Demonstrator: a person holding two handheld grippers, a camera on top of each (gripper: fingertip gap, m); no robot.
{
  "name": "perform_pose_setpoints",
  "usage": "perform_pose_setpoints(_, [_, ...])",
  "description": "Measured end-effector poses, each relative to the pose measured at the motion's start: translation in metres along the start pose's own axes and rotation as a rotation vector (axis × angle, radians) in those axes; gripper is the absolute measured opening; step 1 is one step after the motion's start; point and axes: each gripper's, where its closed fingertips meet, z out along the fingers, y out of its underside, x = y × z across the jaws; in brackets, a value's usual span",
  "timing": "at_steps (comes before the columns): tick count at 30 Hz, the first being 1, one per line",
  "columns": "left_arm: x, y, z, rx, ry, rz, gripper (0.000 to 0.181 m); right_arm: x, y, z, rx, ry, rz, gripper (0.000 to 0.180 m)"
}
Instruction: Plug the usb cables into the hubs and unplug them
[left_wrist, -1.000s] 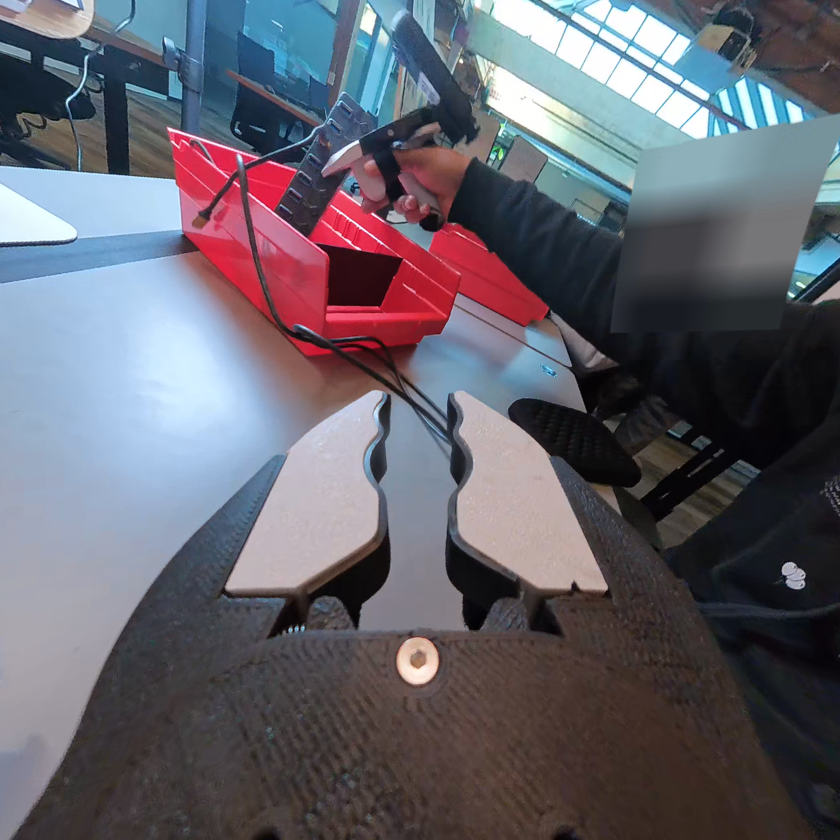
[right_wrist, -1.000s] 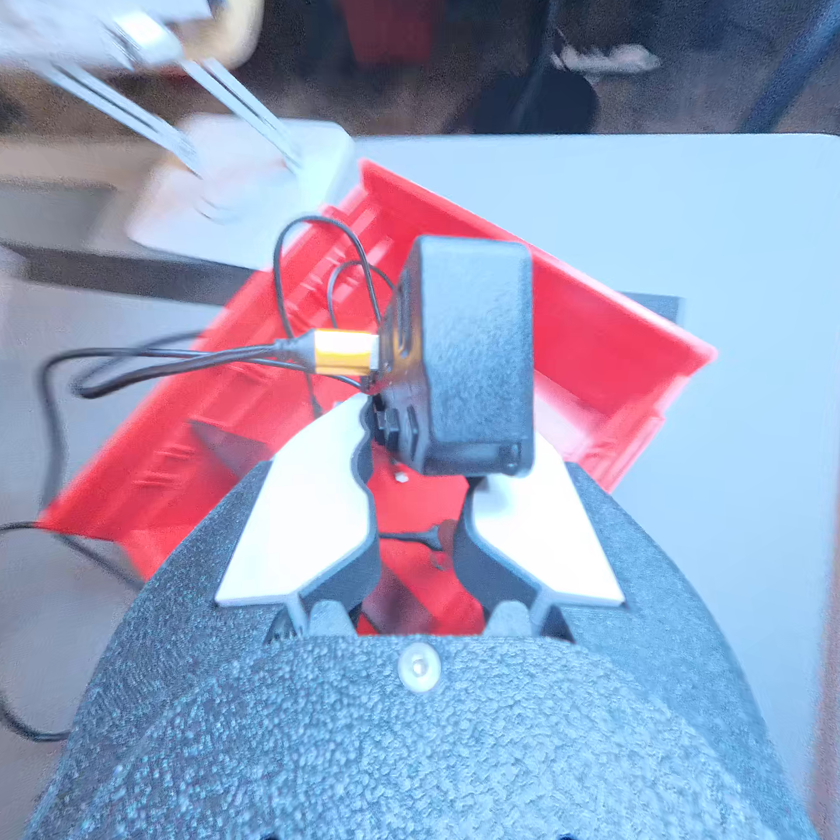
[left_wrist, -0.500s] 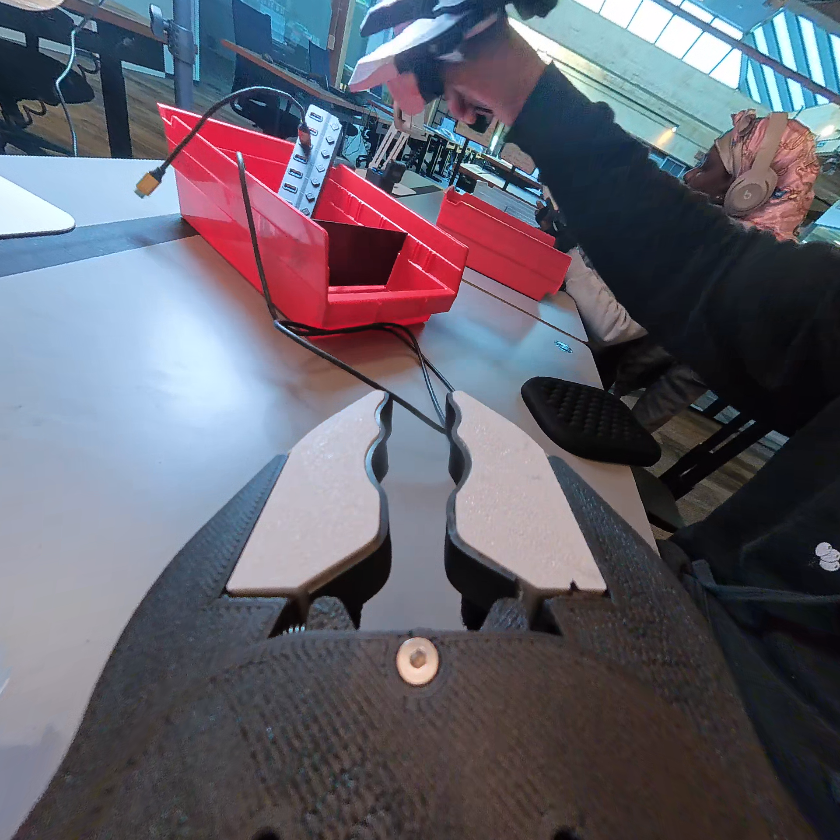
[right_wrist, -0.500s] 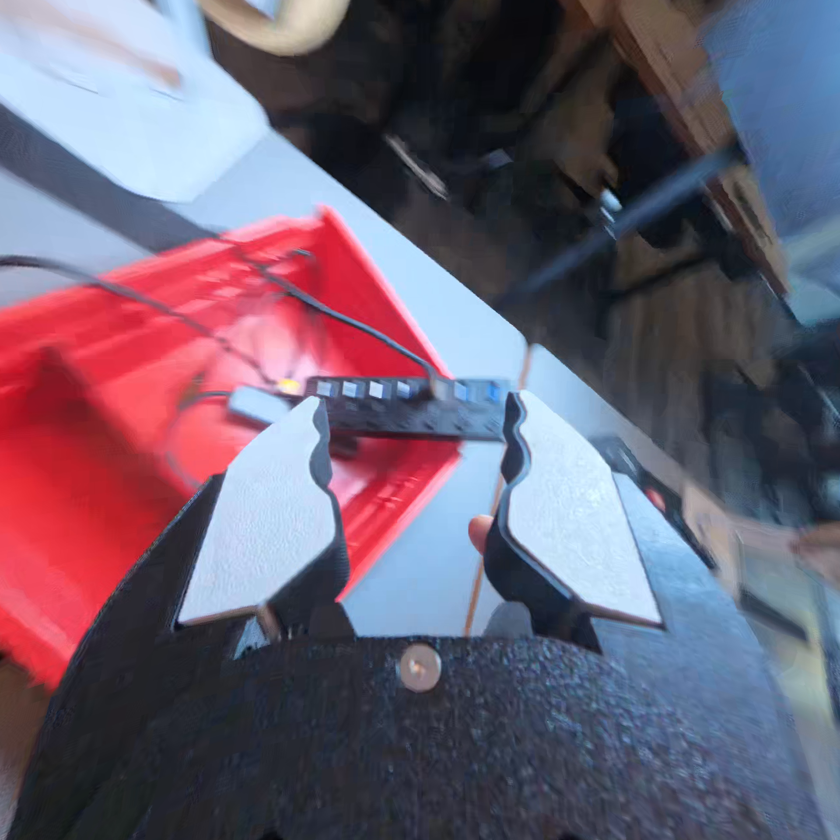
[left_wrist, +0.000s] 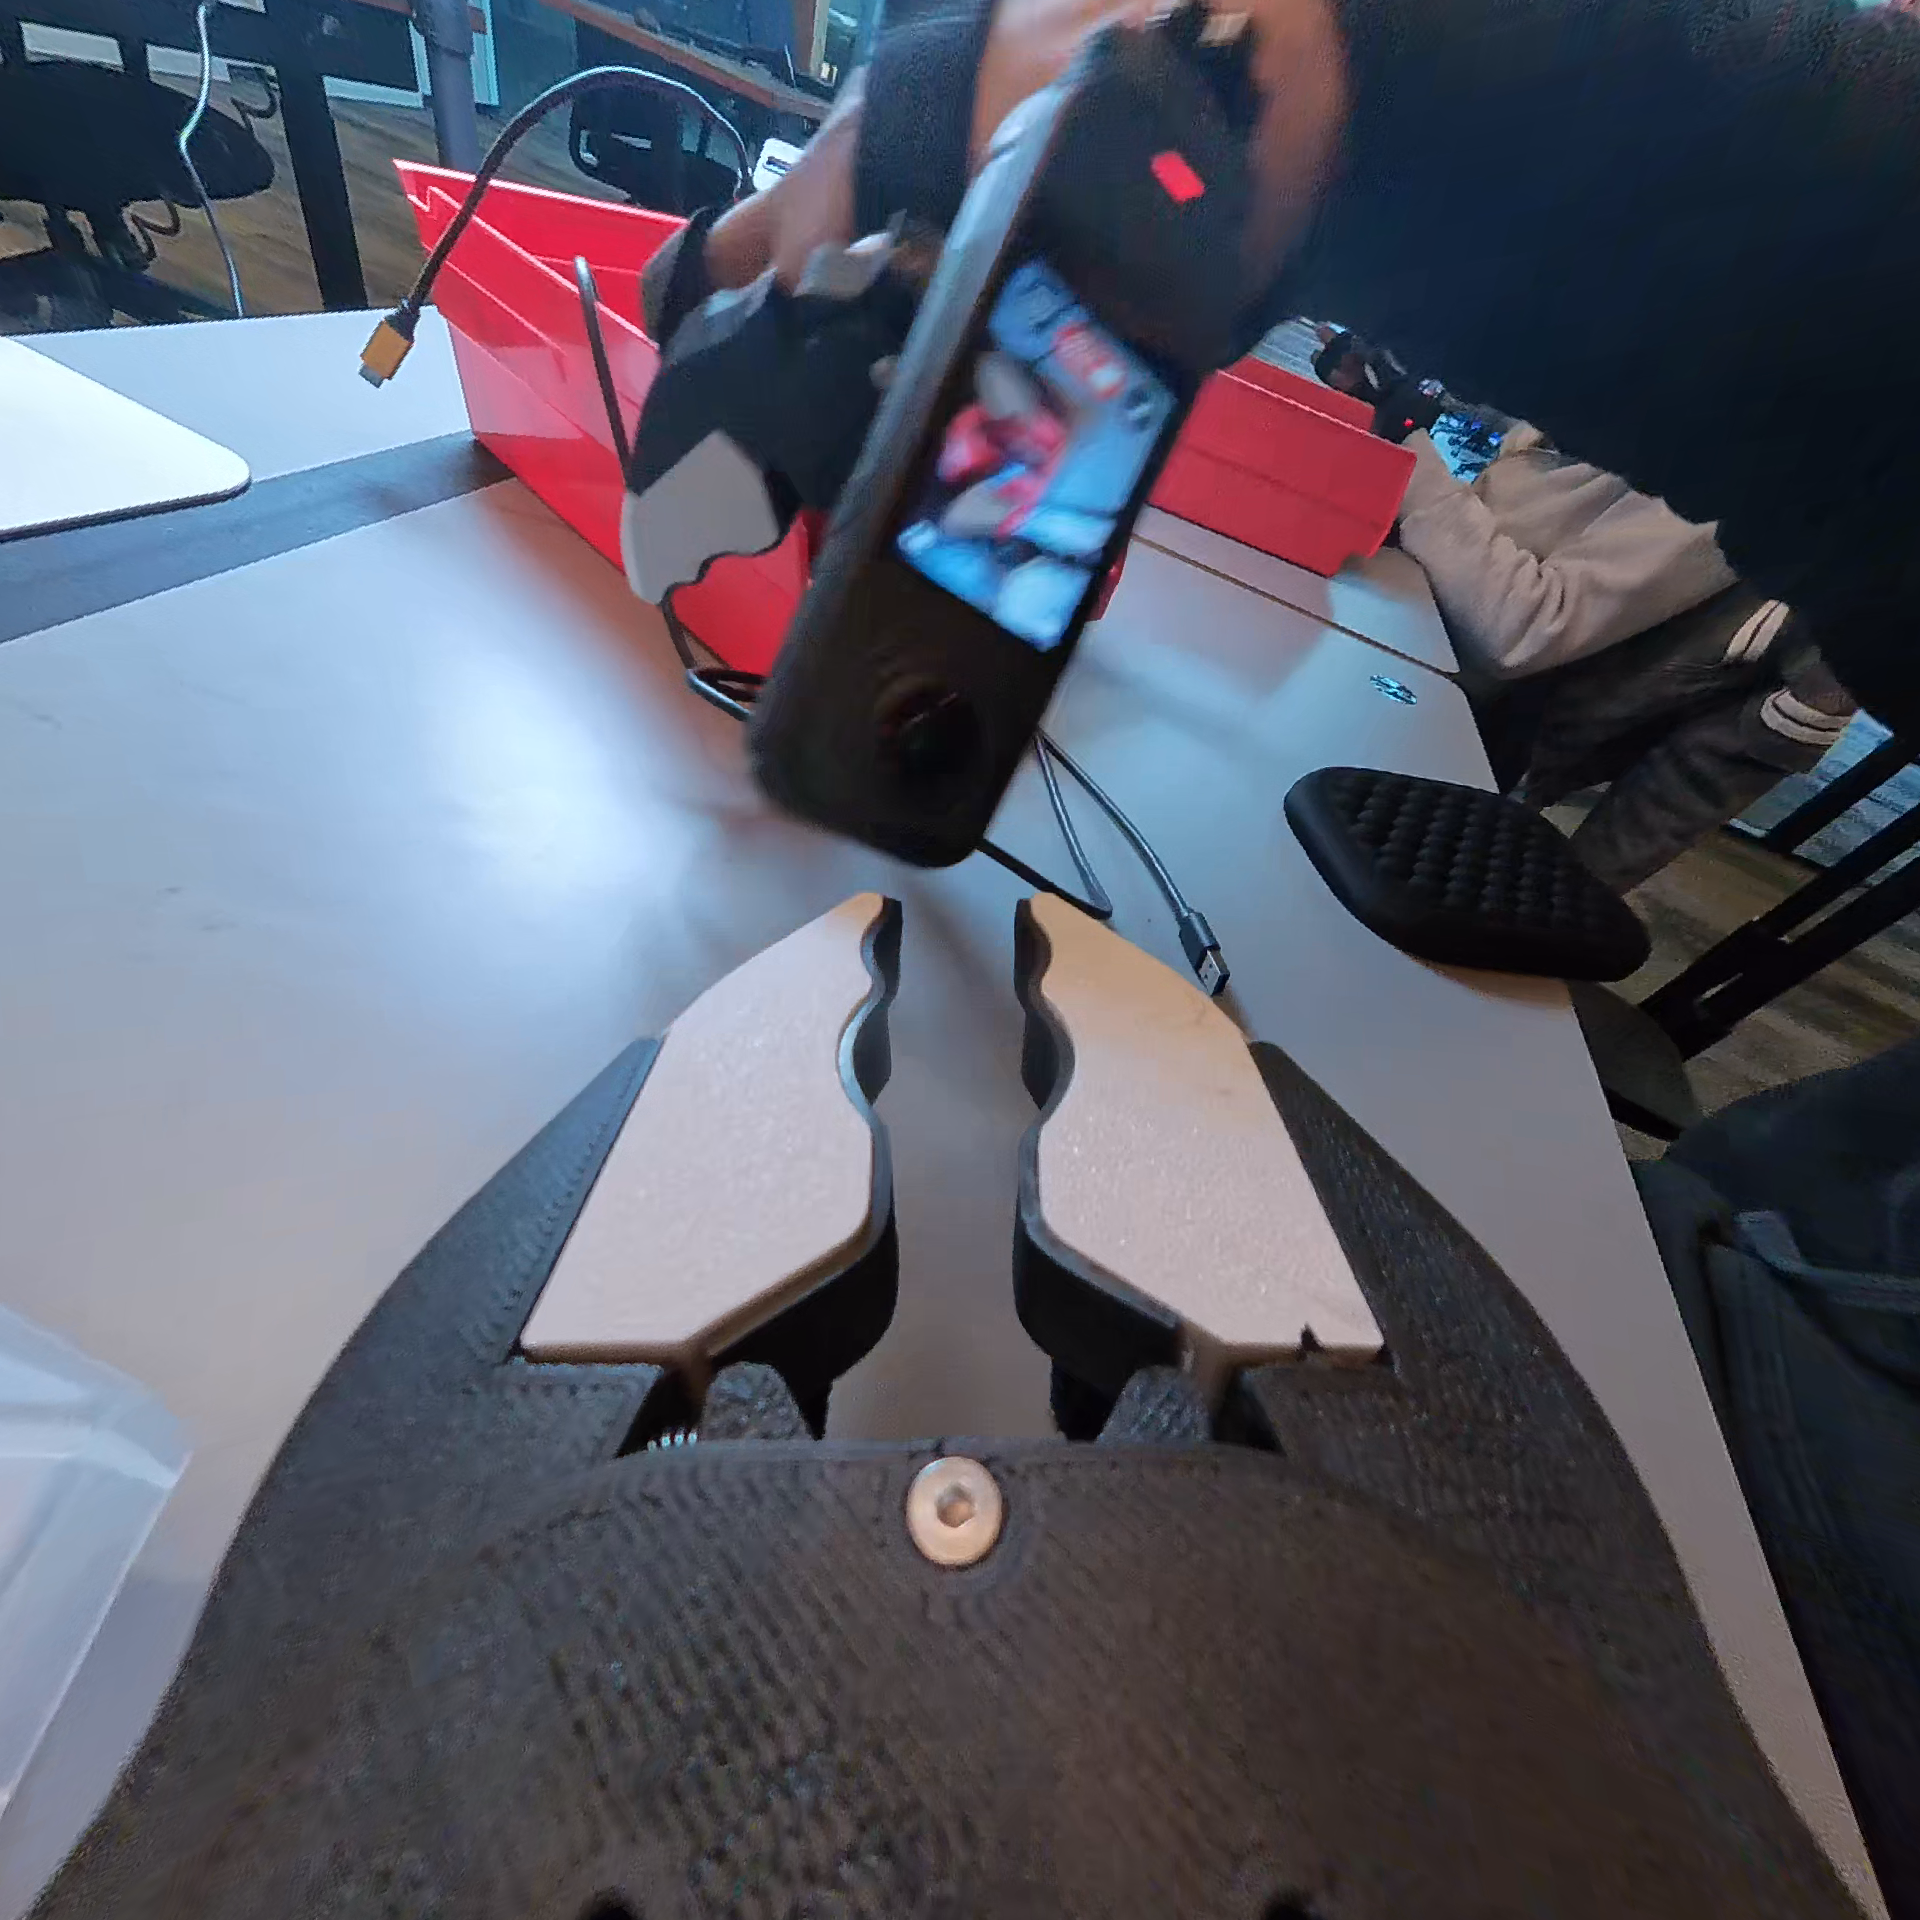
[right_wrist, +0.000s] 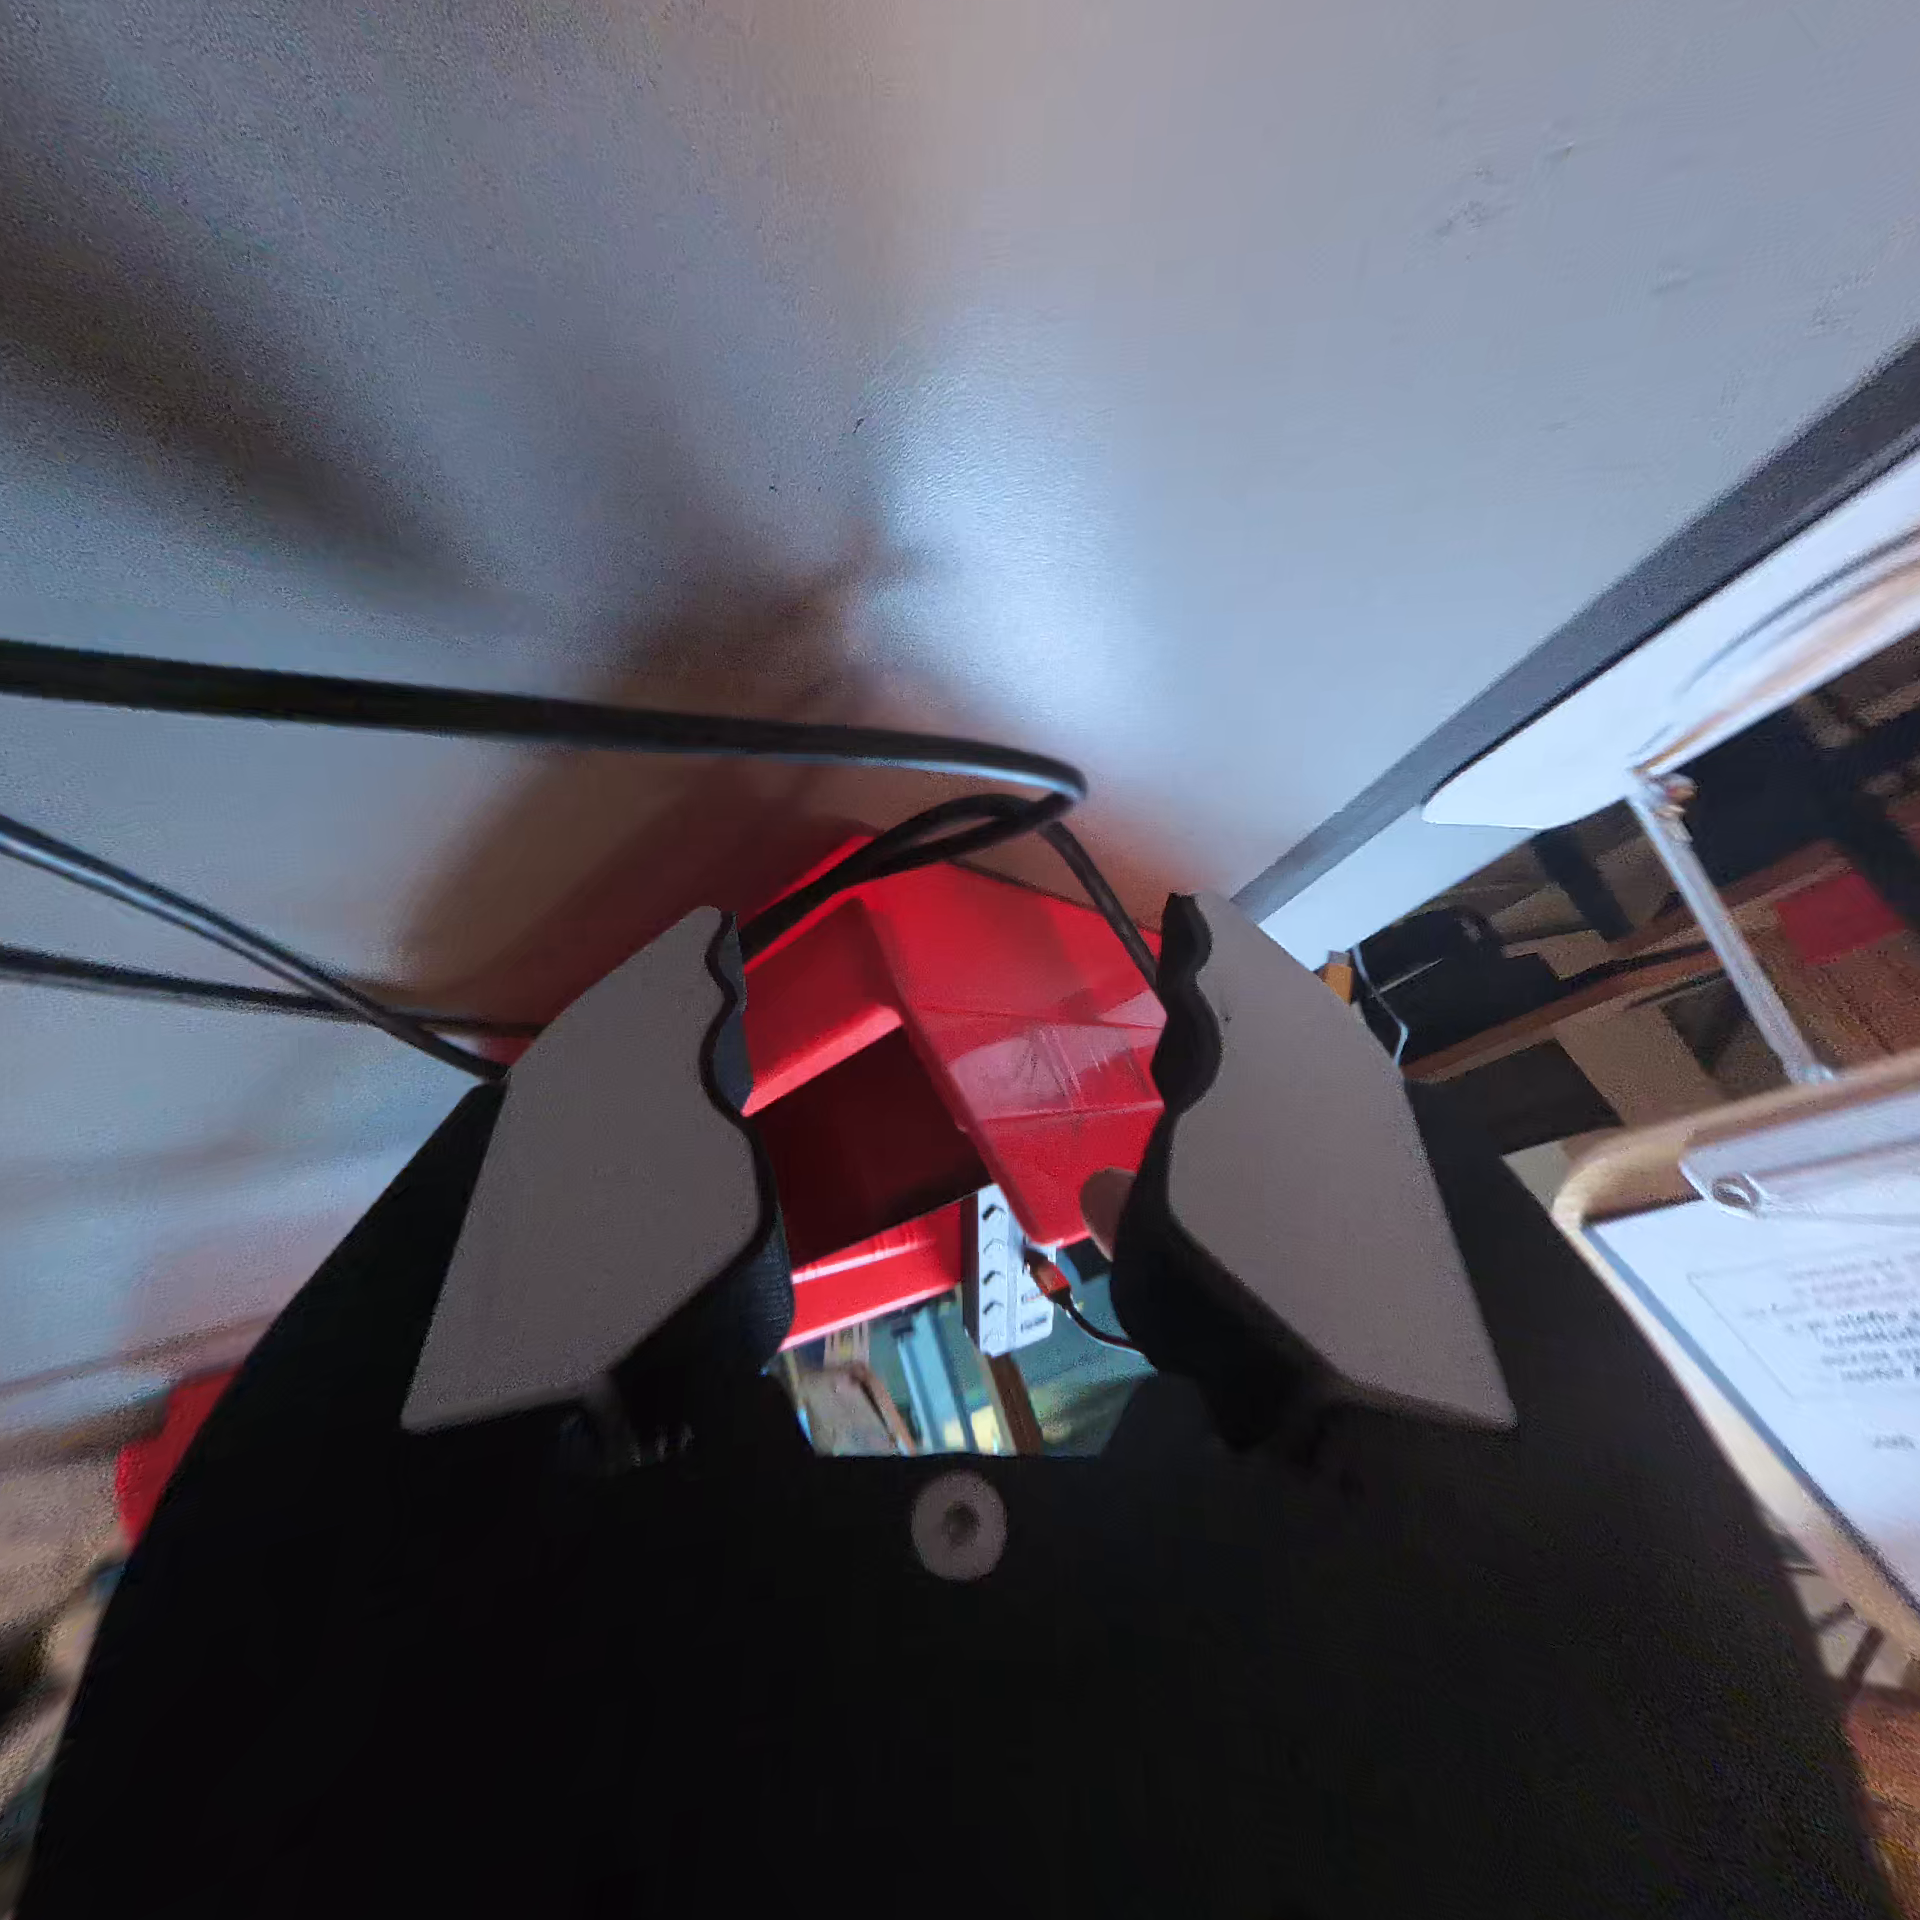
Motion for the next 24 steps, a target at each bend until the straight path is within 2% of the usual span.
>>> perform_pose_setpoints(4, [-0.006, -0.004, -0.008, 0.004, -0.016, 0.013, 0.020, -0.001, 0.006, 0.019, -0.141, -0.182, -0.101, 0.075])
perform_pose_setpoints(7, [-0.012, -0.013, -0.017, 0.035, -0.038, 0.021, 0.019, -0.008, 0.005, 0.030, -0.159, -0.290, -0.162, 0.054])
perform_pose_setpoints(9, [-0.015, -0.017, -0.023, 0.058, -0.043, 0.014, 0.018, -0.008, -0.006, 0.032, -0.085, -0.311, -0.181, 0.026])
perform_pose_setpoints(11, [-0.018, -0.021, -0.027, 0.075, -0.053, 0.010, 0.018, -0.007, -0.012, 0.023, -0.008, -0.348, -0.162, 0.016])
perform_pose_setpoints(13, [-0.021, -0.024, -0.030, 0.089, -0.064, 0.008, 0.017, 0.002, -0.023, 0.002, 0.158, -0.347, -0.095, 0.012])
perform_pose_setpoints(16, [-0.025, -0.027, -0.035, 0.112, -0.081, 0.004, 0.016, 0.029, -0.025, -0.044, 0.443, -0.306, 0.050, 0.010])
perform_pose_setpoints(19, [-0.029, -0.028, -0.036, 0.125, -0.092, -0.012, 0.016, 0.062, 0.002, -0.088, 0.647, -0.194, 0.204, 0.010])
perform_pose_setpoints(21, [-0.030, -0.026, -0.036, 0.125, -0.094, -0.021, 0.015, 0.084, 0.035, -0.109, 0.723, -0.092, 0.310, 0.010])
perform_pose_setpoints(24, [-0.031, -0.022, -0.033, 0.109, -0.100, -0.021, 0.015, 0.107, 0.102, -0.120, 0.694, 0.093, 0.460, 0.010])
